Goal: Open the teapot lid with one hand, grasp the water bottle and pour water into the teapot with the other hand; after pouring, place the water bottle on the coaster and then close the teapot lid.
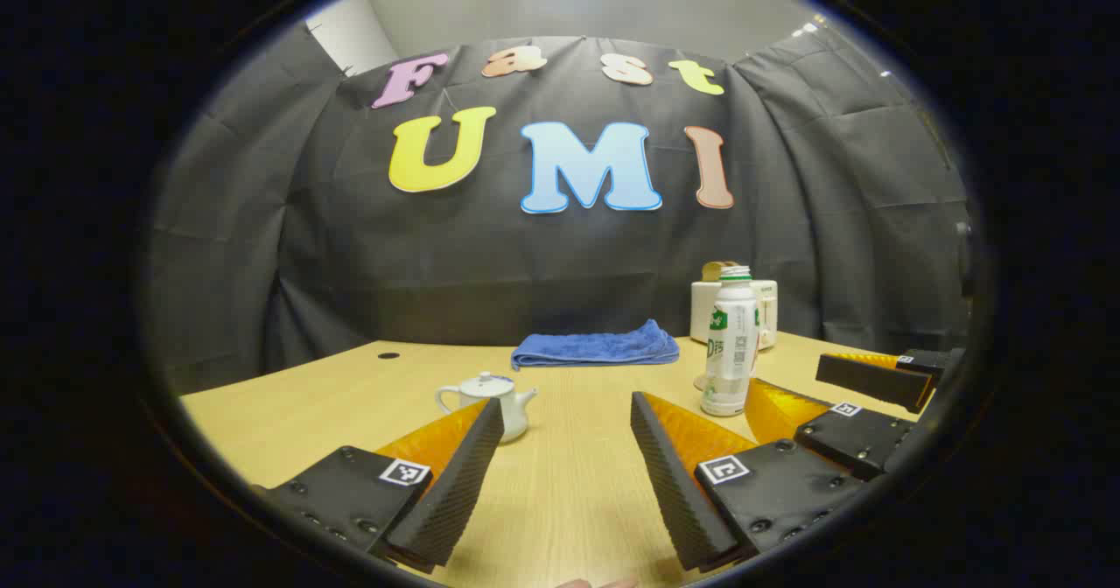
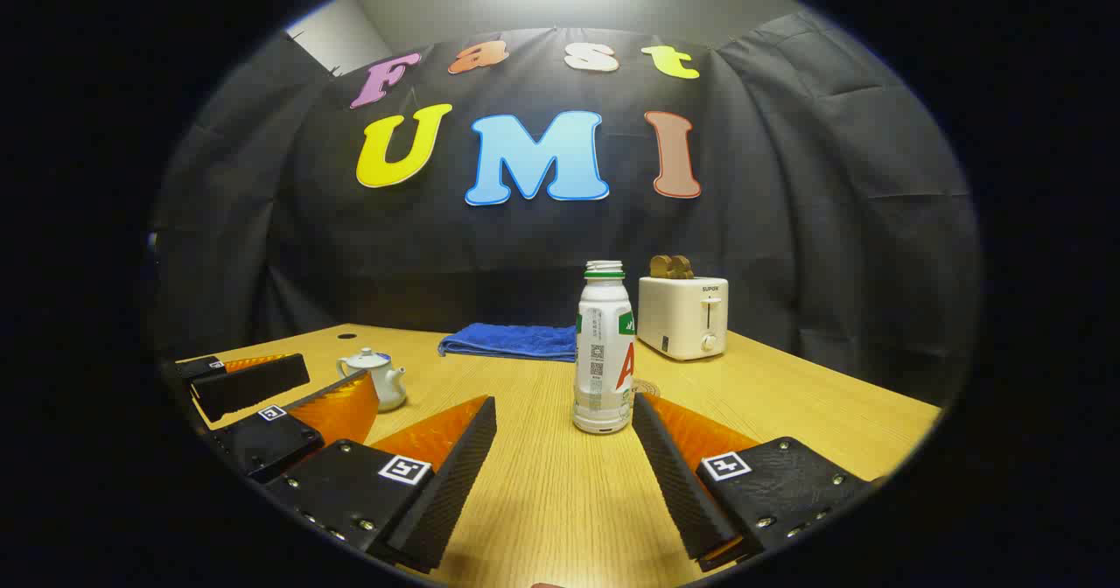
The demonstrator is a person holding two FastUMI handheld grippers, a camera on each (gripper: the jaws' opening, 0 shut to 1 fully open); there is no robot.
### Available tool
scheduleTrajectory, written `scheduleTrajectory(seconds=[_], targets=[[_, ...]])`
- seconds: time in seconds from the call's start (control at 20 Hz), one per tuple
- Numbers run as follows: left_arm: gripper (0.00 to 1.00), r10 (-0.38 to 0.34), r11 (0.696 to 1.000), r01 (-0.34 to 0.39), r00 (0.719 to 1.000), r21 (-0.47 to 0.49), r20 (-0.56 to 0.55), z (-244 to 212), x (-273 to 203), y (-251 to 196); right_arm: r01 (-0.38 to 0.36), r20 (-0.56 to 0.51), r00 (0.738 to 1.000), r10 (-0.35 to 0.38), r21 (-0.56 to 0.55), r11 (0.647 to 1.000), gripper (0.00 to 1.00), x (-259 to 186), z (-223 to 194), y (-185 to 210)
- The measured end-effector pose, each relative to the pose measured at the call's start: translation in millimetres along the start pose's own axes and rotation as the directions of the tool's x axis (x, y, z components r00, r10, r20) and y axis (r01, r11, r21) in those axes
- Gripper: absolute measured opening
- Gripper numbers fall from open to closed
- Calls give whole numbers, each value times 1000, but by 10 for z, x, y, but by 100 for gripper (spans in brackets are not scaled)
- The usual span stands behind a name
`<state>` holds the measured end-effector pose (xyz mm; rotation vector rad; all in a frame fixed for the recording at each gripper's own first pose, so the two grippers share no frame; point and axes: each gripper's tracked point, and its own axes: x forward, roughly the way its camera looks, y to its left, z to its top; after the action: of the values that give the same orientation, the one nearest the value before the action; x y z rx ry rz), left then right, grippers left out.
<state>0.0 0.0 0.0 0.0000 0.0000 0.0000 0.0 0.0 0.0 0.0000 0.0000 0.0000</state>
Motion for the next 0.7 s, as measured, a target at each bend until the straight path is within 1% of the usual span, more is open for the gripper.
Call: scheduleTrajectory(seconds=[0.15,0.3,0.7], targets=[[99,35,999,-35,999,0,-7,5,-15,71,23,-3,1000,-23,5,1000,97,5,-6,-31],[99,50,999,-50,999,5,-9,-13,-27,99,19,-3,1000,-19,5,1000,97,10,-16,-28],[99,58,998,-58,998,5,-9,-2,-30,105,-7,0,1000,7,4,1000,97,40,-1,16]])
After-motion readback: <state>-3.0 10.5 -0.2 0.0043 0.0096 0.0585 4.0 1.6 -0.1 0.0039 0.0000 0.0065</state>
